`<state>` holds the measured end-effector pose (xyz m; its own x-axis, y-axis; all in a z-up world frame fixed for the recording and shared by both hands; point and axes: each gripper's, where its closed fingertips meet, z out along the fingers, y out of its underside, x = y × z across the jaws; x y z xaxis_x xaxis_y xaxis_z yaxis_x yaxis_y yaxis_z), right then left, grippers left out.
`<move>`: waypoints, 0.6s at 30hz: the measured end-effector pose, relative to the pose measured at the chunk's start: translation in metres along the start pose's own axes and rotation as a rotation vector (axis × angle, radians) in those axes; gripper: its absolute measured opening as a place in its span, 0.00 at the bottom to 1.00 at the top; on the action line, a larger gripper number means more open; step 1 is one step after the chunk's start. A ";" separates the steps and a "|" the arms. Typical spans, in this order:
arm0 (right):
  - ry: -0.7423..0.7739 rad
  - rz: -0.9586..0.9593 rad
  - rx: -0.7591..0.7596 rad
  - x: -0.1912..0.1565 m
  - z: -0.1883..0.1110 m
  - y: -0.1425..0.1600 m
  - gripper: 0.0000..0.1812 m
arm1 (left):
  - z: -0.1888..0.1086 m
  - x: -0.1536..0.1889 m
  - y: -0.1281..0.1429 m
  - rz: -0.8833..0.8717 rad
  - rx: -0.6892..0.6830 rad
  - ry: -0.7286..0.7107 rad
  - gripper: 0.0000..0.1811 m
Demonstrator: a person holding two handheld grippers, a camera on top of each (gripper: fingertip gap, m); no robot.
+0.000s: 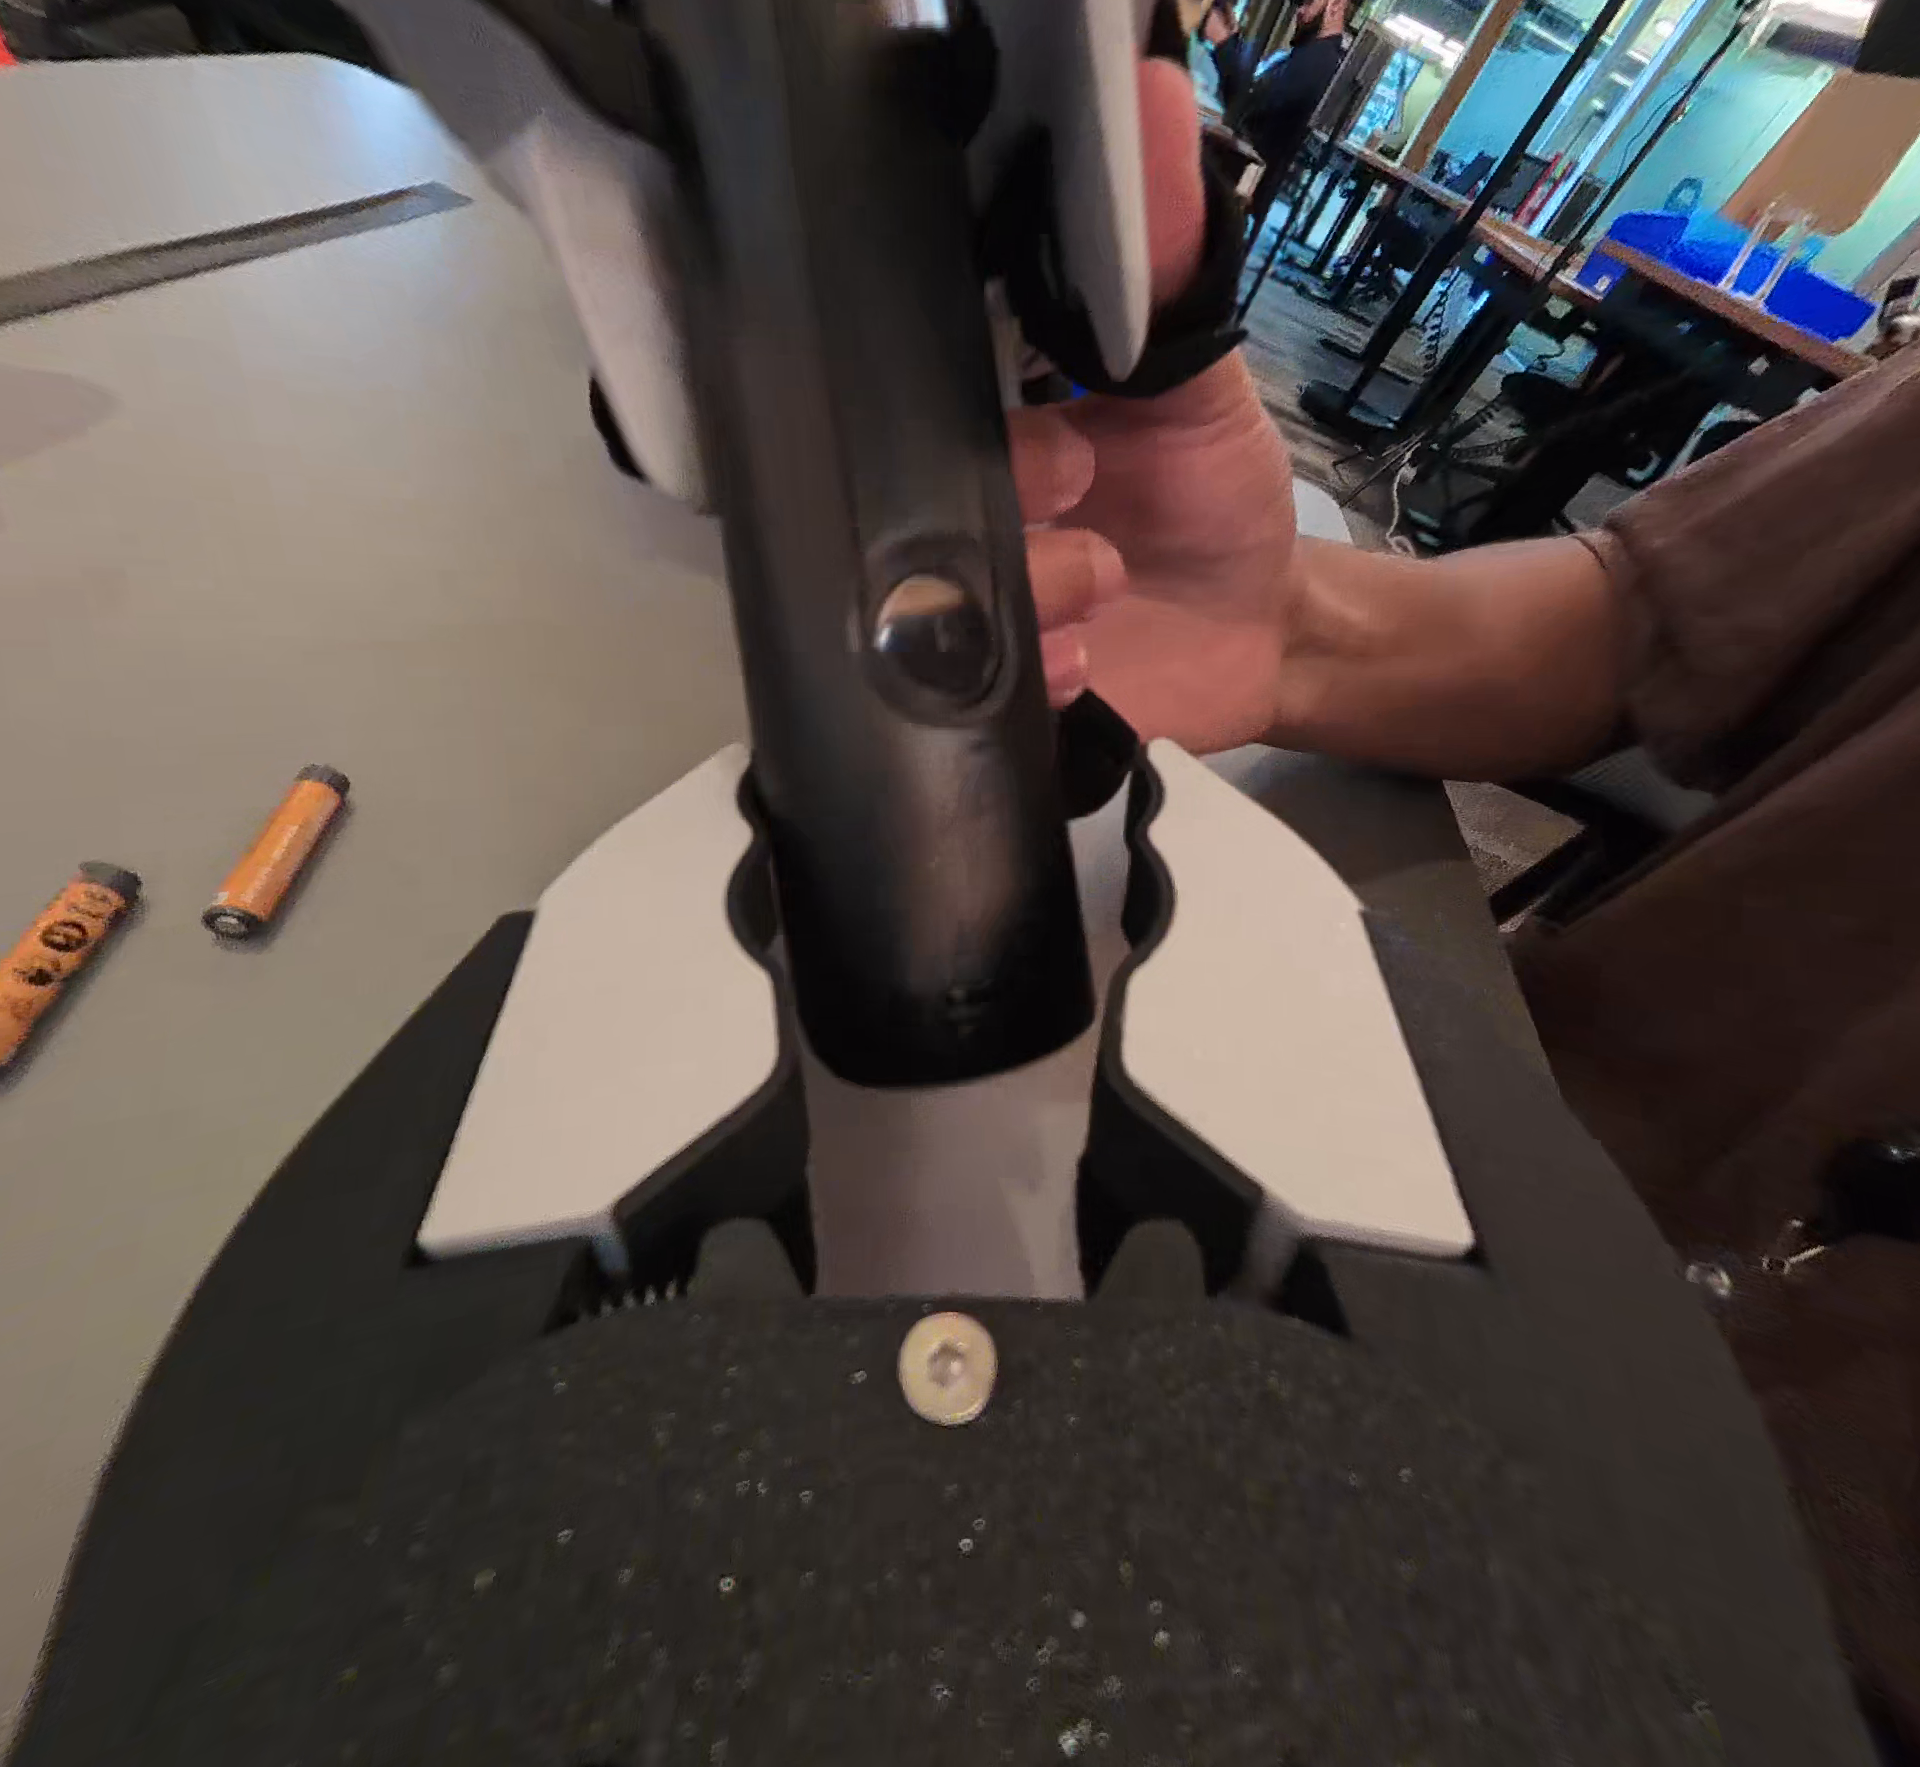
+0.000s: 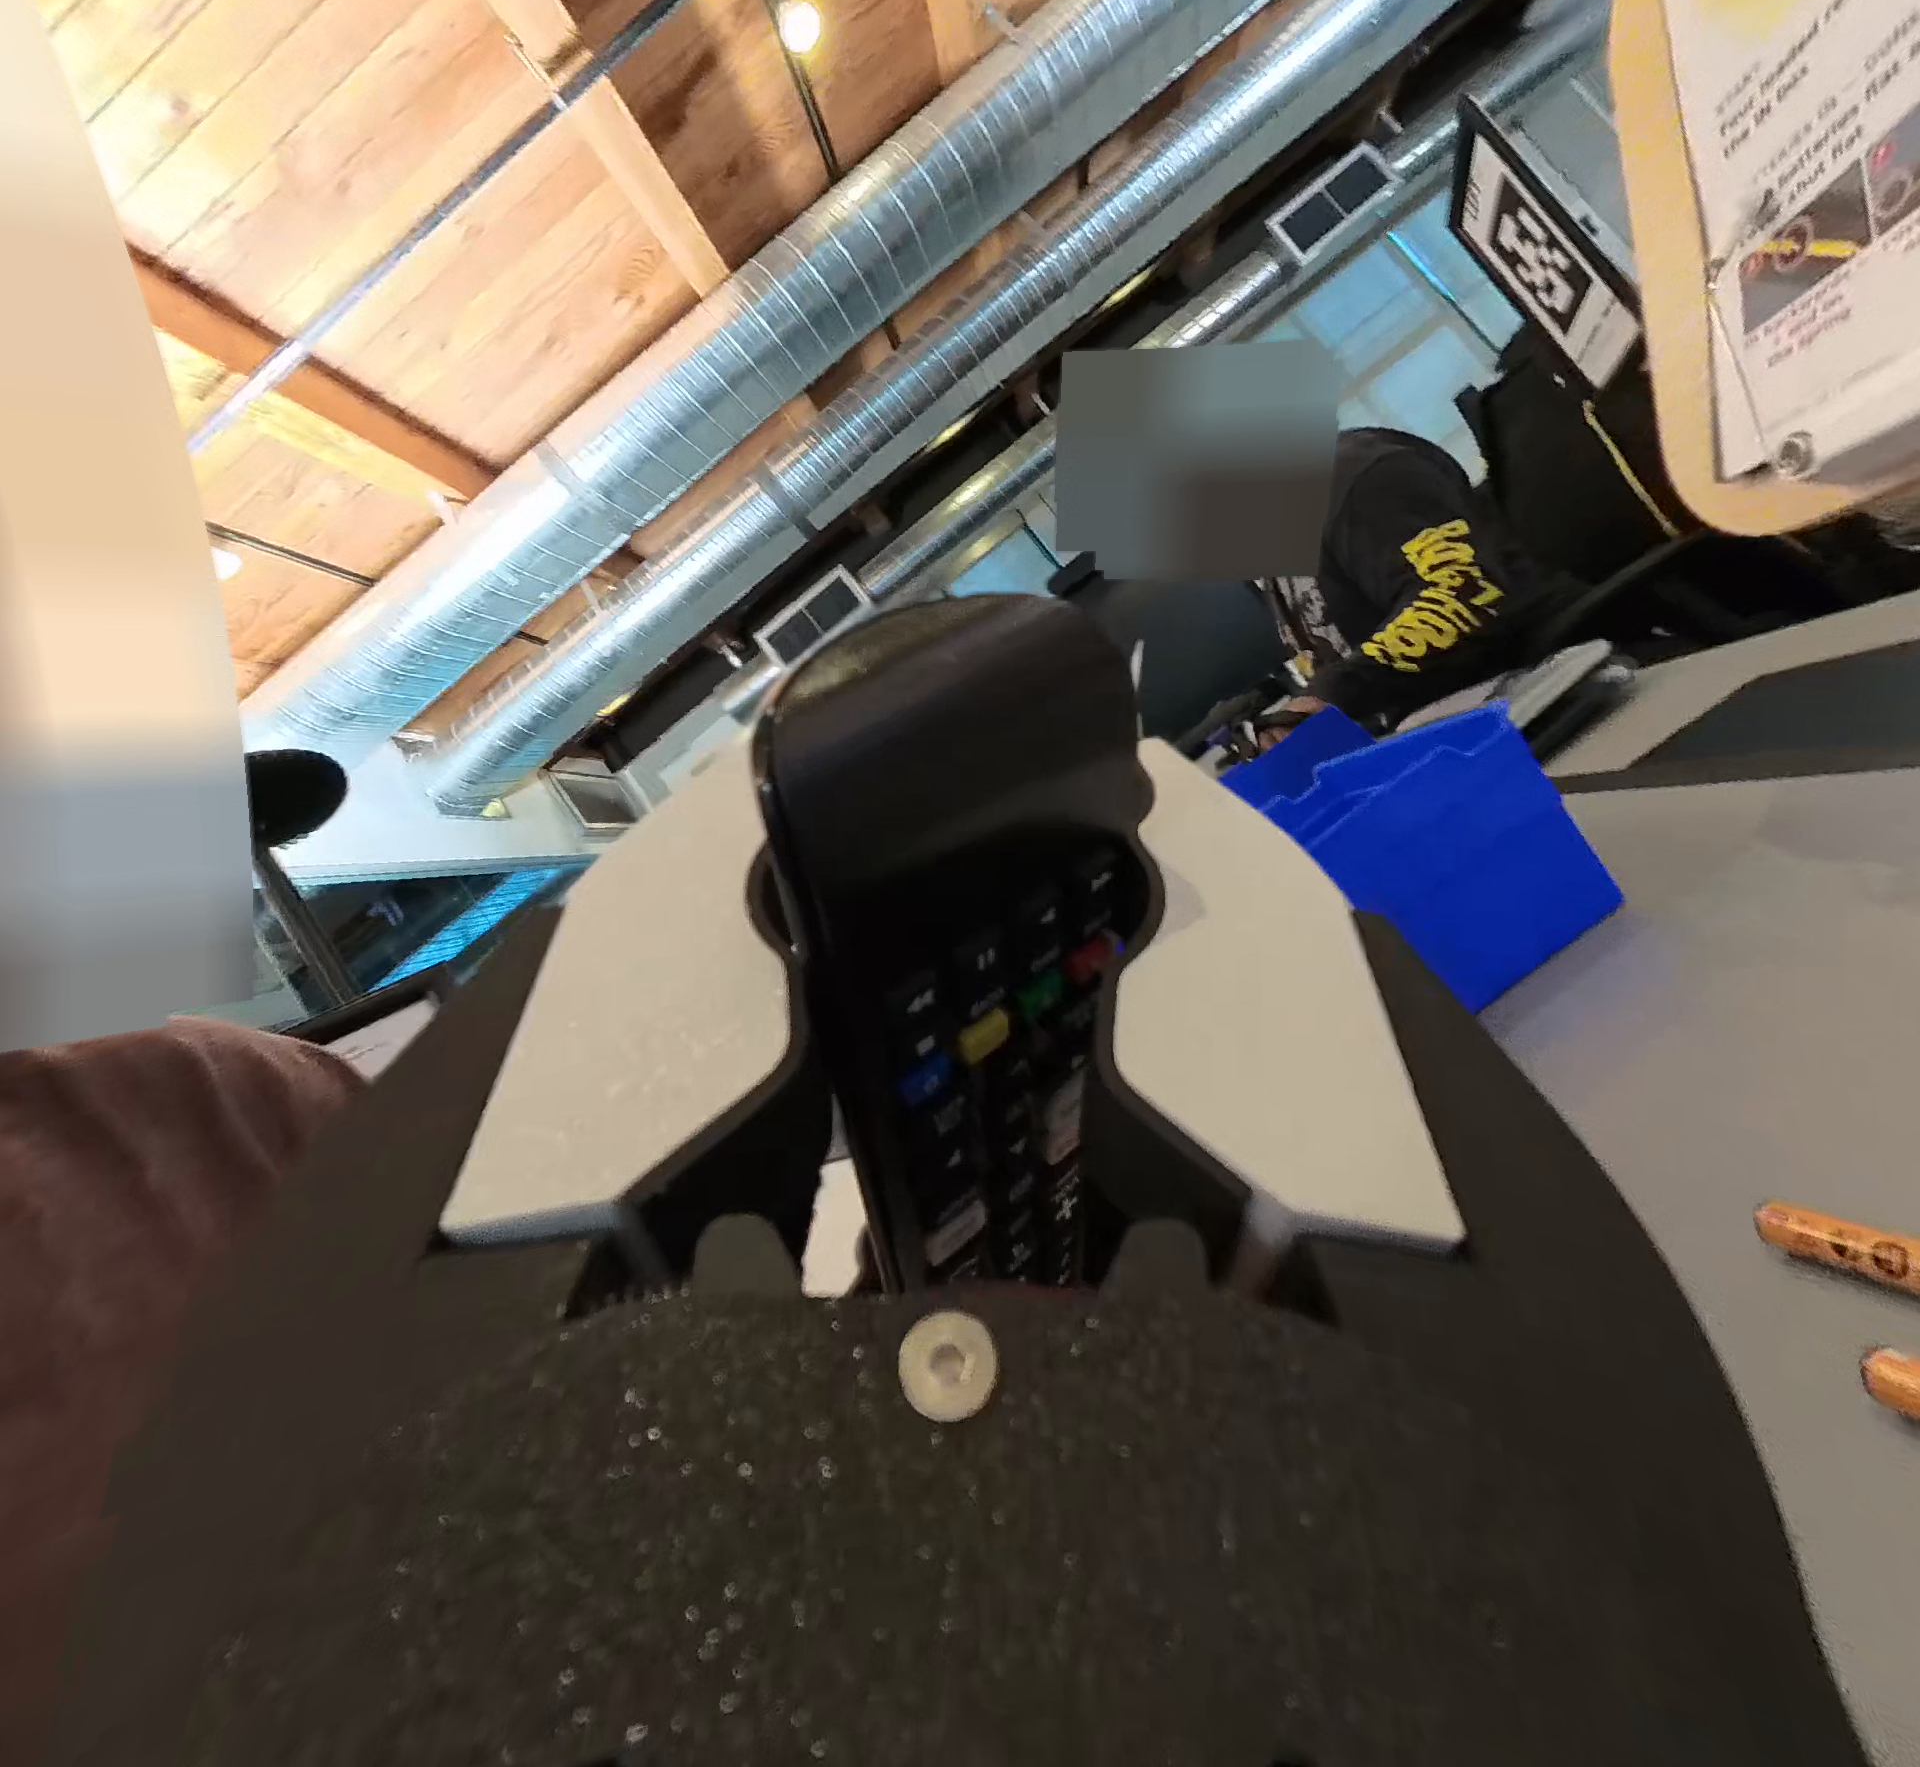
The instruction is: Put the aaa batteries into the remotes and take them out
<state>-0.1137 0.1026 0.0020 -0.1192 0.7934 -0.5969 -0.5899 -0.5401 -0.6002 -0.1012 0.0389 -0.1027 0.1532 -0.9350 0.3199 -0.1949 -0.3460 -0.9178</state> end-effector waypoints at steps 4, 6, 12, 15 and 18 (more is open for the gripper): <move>0.036 0.001 -0.017 -0.001 0.001 0.004 0.33 | -0.004 0.000 -0.002 -0.018 -0.029 0.012 0.29; 0.027 -0.049 -0.091 -0.004 -0.002 0.011 0.33 | -0.009 0.006 -0.004 -0.068 -0.028 0.084 0.28; -0.088 -0.294 -0.463 -0.016 -0.018 0.056 0.43 | -0.019 0.027 -0.003 -0.182 -0.108 0.284 0.27; -0.195 -0.229 -0.455 -0.033 -0.011 0.056 0.47 | -0.017 0.033 -0.004 -0.197 -0.141 0.327 0.27; -0.189 -0.267 -0.461 -0.034 -0.012 0.054 0.40 | -0.018 0.031 -0.009 -0.181 -0.129 0.321 0.27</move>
<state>-0.1324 0.0431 -0.0164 -0.1801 0.9328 -0.3123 -0.2140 -0.3471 -0.9131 -0.1120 0.0113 -0.0799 -0.1105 -0.8276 0.5503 -0.3159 -0.4957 -0.8090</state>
